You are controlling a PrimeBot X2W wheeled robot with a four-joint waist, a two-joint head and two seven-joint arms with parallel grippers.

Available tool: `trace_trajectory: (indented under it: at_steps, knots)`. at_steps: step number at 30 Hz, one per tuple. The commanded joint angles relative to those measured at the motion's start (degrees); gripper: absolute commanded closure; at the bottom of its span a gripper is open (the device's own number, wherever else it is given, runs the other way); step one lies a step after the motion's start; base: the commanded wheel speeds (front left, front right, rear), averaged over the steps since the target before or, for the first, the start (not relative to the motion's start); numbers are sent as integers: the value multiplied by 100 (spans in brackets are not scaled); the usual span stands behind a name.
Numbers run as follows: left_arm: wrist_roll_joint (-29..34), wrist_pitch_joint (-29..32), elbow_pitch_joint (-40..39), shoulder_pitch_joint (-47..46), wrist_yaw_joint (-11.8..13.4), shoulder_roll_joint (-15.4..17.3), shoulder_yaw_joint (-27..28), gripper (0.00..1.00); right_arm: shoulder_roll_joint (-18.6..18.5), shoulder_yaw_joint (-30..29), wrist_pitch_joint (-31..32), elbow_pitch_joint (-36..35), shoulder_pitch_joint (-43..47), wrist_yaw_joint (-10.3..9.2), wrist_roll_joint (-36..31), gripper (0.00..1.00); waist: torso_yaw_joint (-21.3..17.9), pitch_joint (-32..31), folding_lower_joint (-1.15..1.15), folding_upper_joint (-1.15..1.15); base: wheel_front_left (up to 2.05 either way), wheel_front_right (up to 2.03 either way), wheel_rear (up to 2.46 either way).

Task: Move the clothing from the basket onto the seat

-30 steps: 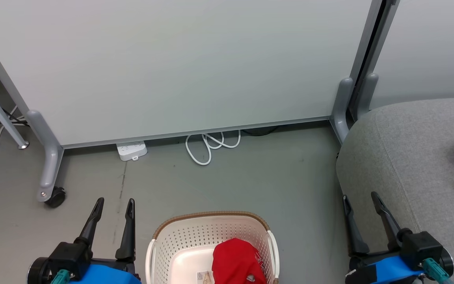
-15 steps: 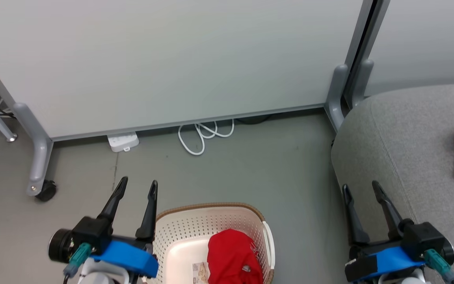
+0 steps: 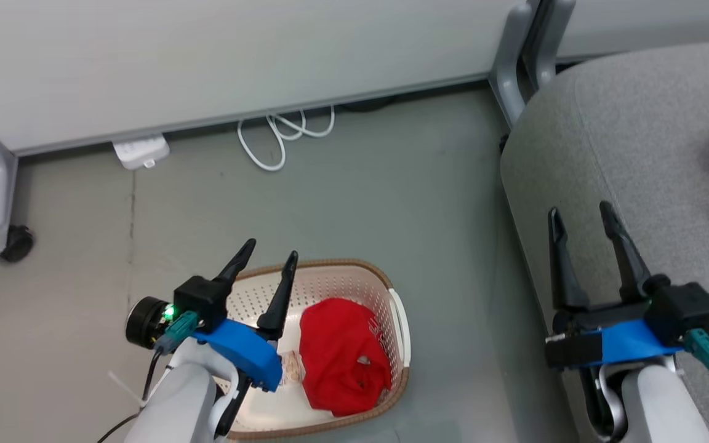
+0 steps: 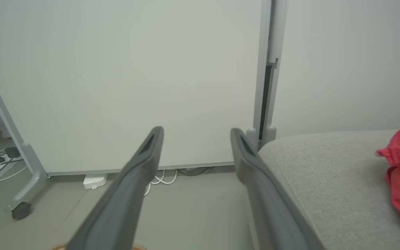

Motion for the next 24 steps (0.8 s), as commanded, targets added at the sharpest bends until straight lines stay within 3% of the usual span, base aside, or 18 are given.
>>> trace_trajectory:
  at_steps: [1, 24]
  knots:
    - [-53, -14, 152, -173, -24, 70, -127, 0, -23, -1, -3, -44, -162, -6, -28, 0, -125, 325, -1, 0, 0, 0, 0]
    - [-1091, -15, 2542, -2000, -18, 257, -2153, 0, -60, 137, -4, -475, -1411, -6, -152, 0, -425, 2459, -1, 0, 0, 0, 0]
